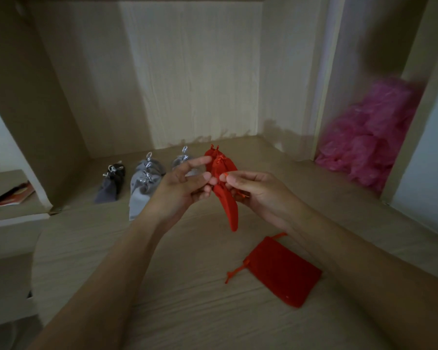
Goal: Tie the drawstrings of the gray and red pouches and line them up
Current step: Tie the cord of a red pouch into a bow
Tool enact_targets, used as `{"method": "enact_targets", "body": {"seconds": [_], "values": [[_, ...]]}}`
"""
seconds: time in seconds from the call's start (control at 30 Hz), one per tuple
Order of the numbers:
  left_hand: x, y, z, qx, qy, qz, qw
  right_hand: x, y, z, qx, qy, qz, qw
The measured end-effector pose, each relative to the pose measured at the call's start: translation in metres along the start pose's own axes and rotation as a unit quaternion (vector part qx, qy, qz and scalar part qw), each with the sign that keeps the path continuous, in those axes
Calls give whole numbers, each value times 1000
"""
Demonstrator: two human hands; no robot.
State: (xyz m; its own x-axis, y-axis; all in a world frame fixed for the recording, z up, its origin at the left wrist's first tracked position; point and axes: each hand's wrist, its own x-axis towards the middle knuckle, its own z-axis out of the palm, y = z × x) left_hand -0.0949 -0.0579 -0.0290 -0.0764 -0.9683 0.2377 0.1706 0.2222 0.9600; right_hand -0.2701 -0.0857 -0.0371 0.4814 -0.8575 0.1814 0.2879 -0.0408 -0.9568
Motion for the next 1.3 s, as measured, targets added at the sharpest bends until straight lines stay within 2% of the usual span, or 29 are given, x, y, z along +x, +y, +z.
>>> {"method": "enact_targets", "body": {"seconds": [0.13, 0.37, 0.43, 0.57, 0.63, 0.67, 0.77, 0.87, 0.97, 1.13, 1.23, 1.3], "values": [[2, -3, -3, 133, 55, 48, 988, 1, 1, 0, -6, 6, -4, 1000], [4, -12, -5, 325, 40, 95, 940, 4, 4, -4, -19, 37, -14, 999], [5, -13, -10, 392, 23, 110, 913, 5, 4, -7, -14, 58, -14, 998], [7, -16, -18, 528, 15, 149, 836, 5, 7, -11, -11, 95, -16, 995], [5, -13, -15, 544, 15, 176, 820, 5, 7, -12, -18, 113, -12, 993], [4, -11, -12, 509, 10, 182, 841, 6, 8, -12, -21, 125, -8, 992], [-1, -2, 3, 289, 13, 135, 948, 6, 8, -14, -32, 140, -3, 990], [-5, 0, 9, 144, 18, 83, 986, 8, 10, -13, -21, 113, -4, 993], [-5, -1, 11, 6, -13, 48, 999, 8, 12, -10, -37, 101, 7, 994], [-4, 8, 9, -138, -43, 14, 989, 5, 13, -9, -48, 81, -13, 995], [-1, 6, 4, -133, -41, 19, 990, 6, 14, -5, -69, 64, 25, 995], [1, 4, 2, -97, -30, 26, 994, 7, 11, -3, -7, 49, 54, 997]]}}
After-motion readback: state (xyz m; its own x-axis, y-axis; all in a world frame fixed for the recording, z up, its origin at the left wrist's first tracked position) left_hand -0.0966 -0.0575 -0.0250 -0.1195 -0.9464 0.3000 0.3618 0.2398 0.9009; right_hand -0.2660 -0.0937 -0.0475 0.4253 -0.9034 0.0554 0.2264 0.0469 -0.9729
